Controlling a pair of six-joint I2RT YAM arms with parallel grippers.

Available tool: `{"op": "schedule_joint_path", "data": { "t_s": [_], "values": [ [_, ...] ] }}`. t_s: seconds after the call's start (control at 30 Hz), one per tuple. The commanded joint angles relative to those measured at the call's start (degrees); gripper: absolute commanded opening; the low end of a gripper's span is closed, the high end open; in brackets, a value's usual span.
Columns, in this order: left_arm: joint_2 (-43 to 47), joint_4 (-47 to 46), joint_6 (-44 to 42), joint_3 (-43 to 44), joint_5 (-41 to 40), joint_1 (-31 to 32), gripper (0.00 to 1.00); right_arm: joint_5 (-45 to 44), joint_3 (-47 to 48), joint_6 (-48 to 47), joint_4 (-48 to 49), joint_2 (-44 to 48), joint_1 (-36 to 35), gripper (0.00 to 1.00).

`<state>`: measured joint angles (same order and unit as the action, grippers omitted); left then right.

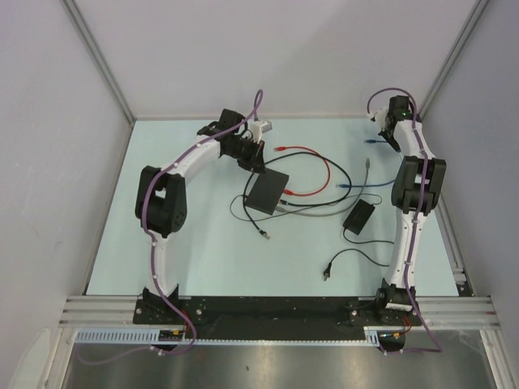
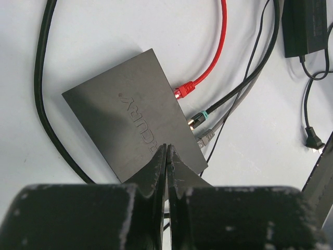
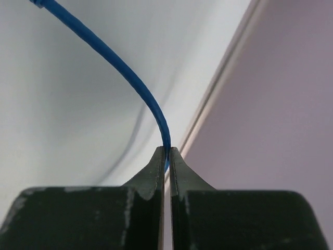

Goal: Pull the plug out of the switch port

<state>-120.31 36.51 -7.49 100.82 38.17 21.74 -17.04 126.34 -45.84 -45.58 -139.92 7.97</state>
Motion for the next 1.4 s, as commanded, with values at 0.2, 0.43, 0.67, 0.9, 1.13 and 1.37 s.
{"op": "schedule_joint_path", "data": {
  "t_s": [0.2,0.43,0.67,0.9,1.13,1.37],
  "values": [
    [2.27,-1.79,0.98,0.35,2.08,-0.12,0.1,-6.43,-0.66,-6.12,18.26,-0.36,-5.59,0.39],
    [2.71,-1.27,0.72,0.17,1.82,-0.12,0.17,3.75,1.36,20.94,0.61,5.09,-4.11,0.57],
    [2.45,-1.35,0.98,0.52,1.73,-0.12,0.18,18.42,-11.82,35.64,-4.42,11.08,1.26,0.53],
    [3.24,-1.09,0.46,-0.53,0.85,0.32,0.19,19.85,-10.77,38.46,-6.01,7.91,2.93,0.48],
    [3.5,-0.74,-0.07,-0.8,0.06,0.5,0.2,19.94,-10.77,37.85,-5.83,4.58,3.02,0.42],
    [3.68,-0.48,-0.42,-0.71,-0.55,0.76,0.2,17.04,-10.32,36.35,-5.83,3.77,3.37,0.38]
  ]
}}
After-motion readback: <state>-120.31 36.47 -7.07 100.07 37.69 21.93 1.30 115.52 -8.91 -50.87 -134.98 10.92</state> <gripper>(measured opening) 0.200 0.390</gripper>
